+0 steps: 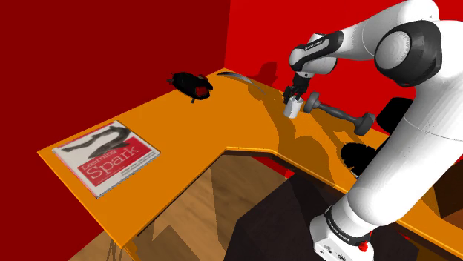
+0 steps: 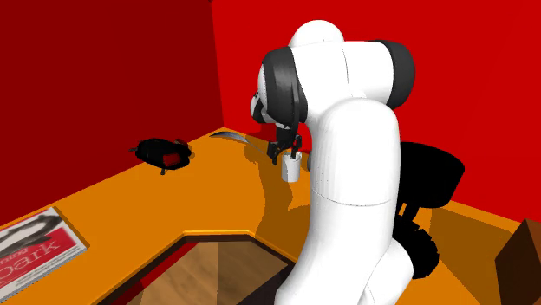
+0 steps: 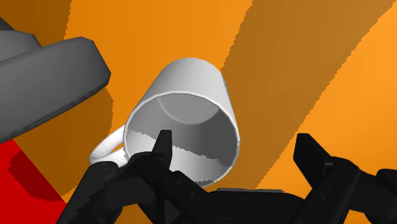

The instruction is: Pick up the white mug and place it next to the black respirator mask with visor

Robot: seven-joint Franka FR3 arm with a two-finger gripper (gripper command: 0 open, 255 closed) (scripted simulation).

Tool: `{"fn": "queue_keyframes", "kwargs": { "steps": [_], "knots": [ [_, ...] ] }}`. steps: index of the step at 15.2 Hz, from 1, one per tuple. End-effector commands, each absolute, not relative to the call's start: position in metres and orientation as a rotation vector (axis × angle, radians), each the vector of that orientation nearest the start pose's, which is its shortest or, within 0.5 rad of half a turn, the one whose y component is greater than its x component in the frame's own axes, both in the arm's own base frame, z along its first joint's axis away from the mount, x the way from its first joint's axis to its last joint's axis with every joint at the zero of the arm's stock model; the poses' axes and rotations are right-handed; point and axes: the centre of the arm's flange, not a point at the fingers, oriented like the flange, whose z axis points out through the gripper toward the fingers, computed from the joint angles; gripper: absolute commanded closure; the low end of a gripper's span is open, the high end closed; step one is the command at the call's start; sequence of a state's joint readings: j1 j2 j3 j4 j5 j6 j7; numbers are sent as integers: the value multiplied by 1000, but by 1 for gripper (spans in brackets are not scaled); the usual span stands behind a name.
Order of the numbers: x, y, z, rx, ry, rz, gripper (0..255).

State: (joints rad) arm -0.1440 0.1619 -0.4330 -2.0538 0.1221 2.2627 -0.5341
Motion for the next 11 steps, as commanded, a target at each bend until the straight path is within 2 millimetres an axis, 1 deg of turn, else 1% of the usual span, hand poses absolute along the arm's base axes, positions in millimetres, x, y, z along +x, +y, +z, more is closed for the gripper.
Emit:
{"fn": "queue_keyframes", "kwargs": {
  "steps": [1,2,3,11],
  "knots": [
    [492,-310,372,-3144,174,-110,0],
    [492,-310,372,-3144,174,-110,0],
    [492,-310,372,-3144,174,-110,255],
    [492,-310,372,-3144,174,-110,255]
  ]
}}
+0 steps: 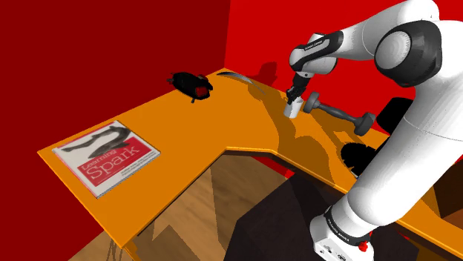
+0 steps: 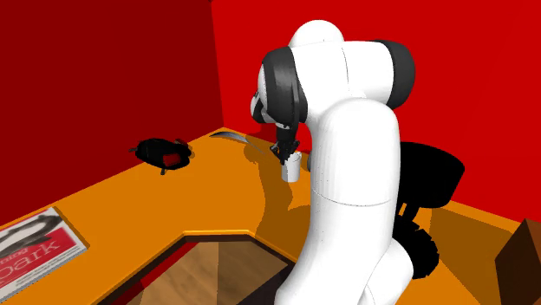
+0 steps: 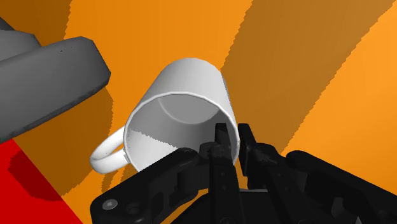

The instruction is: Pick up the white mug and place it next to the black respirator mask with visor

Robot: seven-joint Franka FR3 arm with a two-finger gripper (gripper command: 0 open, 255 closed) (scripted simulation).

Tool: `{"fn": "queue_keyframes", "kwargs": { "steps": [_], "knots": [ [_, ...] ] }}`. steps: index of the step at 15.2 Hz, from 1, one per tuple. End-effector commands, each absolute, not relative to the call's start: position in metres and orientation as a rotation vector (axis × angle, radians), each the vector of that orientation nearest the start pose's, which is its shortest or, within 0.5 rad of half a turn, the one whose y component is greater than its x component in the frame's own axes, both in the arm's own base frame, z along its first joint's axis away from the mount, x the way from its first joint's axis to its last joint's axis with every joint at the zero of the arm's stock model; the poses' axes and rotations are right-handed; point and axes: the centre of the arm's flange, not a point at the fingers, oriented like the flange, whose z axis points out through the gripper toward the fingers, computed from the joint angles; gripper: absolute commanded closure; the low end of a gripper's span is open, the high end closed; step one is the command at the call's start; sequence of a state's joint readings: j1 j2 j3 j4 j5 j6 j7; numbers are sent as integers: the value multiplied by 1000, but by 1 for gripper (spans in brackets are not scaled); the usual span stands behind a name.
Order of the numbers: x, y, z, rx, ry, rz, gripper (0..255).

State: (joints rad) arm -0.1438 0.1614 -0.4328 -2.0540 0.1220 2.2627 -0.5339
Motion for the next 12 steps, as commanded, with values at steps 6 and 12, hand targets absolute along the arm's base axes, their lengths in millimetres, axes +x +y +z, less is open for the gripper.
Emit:
{"fn": "queue_keyframes", "kwargs": {
  "steps": [6,12],
  "knots": [
    [492,-310,399,-3144,174,-110,255],
    [492,-310,430,-3144,174,-110,255]
  ]
}}
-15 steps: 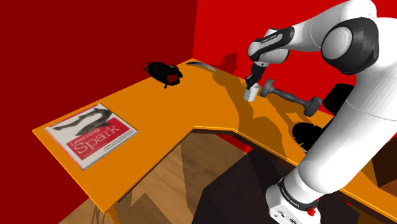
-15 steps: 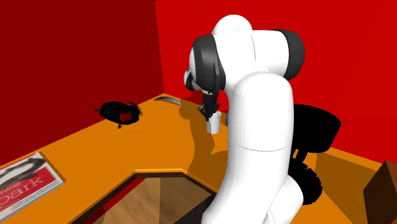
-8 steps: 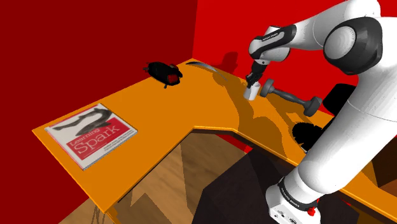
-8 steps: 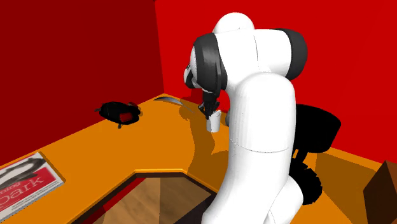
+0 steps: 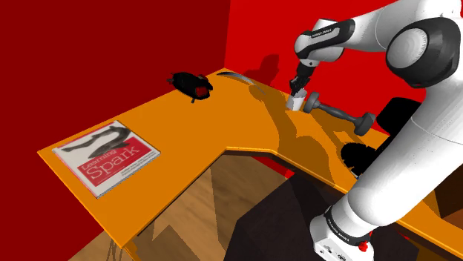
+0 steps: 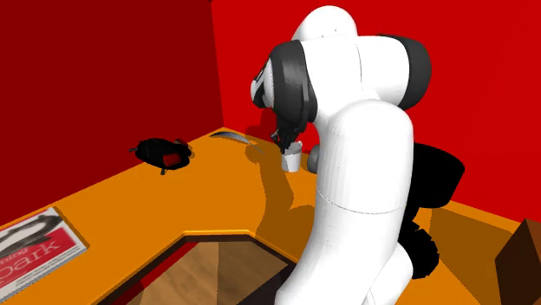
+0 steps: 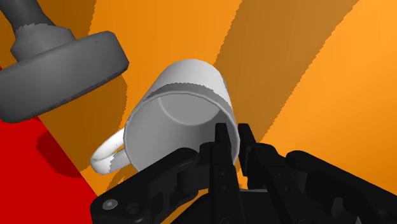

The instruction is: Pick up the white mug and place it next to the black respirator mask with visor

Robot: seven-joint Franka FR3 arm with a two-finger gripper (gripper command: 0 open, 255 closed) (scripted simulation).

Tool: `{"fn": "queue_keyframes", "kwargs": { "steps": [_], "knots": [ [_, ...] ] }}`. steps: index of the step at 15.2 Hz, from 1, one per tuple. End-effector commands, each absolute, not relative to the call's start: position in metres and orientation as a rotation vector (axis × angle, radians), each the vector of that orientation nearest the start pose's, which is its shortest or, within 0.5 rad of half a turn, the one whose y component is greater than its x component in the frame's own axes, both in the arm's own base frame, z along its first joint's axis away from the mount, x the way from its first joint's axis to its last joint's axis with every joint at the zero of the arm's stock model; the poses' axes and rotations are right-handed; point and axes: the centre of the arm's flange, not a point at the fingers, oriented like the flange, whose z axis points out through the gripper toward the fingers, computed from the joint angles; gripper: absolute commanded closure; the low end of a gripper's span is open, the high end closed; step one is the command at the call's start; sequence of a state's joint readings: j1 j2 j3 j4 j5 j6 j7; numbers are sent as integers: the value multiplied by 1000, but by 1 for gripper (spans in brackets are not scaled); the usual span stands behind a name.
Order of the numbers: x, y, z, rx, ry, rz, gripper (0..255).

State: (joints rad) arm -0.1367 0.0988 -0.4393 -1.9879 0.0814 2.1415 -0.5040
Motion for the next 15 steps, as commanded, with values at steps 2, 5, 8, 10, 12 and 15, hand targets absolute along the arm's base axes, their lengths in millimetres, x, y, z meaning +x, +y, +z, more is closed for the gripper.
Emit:
{"fn": "queue_keyframes", "kwargs": {
  "steps": [2,5,8,10,12,15],
  "knots": [
    [492,-310,441,-3144,174,-110,255],
    [492,-310,457,-3144,174,-110,255],
    [492,-310,473,-3144,174,-110,255],
    [492,-310,483,-3144,174,-110,255],
    [492,-310,494,-3144,174,-110,255],
    [492,-310,510,-3144,174,-110,255]
  ]
}}
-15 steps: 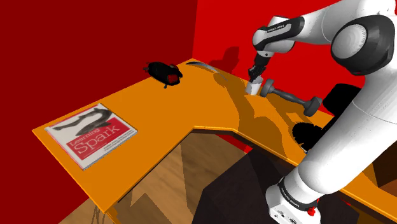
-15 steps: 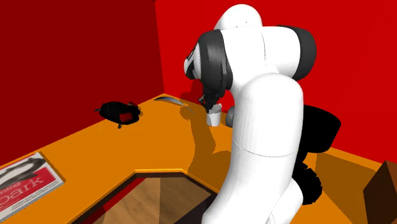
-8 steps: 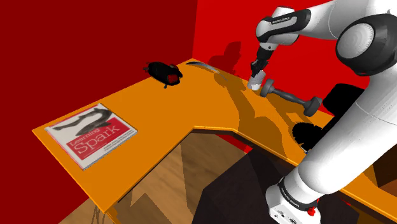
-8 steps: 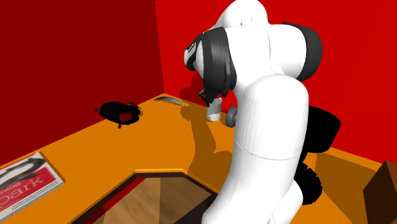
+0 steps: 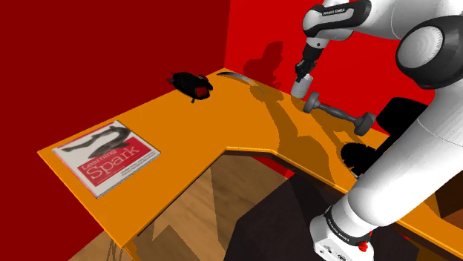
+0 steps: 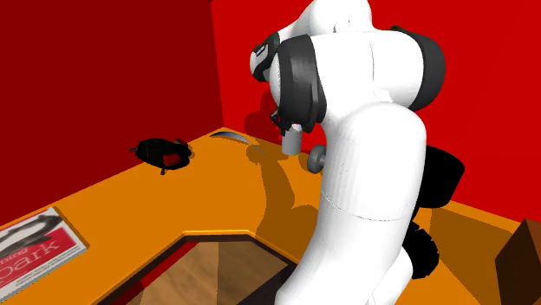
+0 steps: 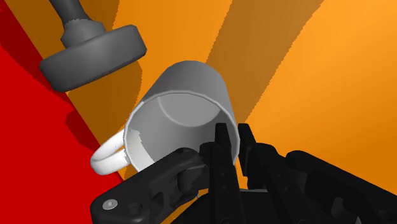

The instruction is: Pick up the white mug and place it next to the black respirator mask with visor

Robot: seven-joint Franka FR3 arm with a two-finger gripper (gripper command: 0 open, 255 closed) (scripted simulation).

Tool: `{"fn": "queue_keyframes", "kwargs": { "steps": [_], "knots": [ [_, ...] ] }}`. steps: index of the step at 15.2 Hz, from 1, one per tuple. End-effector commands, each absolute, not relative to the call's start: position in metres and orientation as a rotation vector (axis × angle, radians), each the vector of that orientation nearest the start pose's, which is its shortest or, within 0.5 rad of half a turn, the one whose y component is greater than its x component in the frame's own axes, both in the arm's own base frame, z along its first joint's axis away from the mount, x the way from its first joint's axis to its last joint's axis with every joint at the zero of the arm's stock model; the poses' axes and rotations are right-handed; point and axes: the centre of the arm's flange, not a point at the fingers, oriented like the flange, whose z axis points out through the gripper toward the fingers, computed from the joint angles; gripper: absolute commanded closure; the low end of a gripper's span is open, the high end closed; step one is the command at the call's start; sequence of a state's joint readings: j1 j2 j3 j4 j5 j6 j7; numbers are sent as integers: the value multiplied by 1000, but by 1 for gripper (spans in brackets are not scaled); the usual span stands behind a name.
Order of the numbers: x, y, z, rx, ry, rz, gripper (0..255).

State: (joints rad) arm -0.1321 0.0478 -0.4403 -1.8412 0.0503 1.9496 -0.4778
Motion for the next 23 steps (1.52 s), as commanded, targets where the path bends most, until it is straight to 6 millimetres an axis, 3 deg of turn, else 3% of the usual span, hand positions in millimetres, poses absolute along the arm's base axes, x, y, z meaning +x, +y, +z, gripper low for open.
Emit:
{"fn": "queue_keyframes", "kwargs": {
  "steps": [1,13,23],
  "knots": [
    [492,-310,515,-3144,174,-110,255],
    [492,-310,575,-3144,174,-110,255],
    [585,-216,575,-3144,174,-110,255]
  ]
}}
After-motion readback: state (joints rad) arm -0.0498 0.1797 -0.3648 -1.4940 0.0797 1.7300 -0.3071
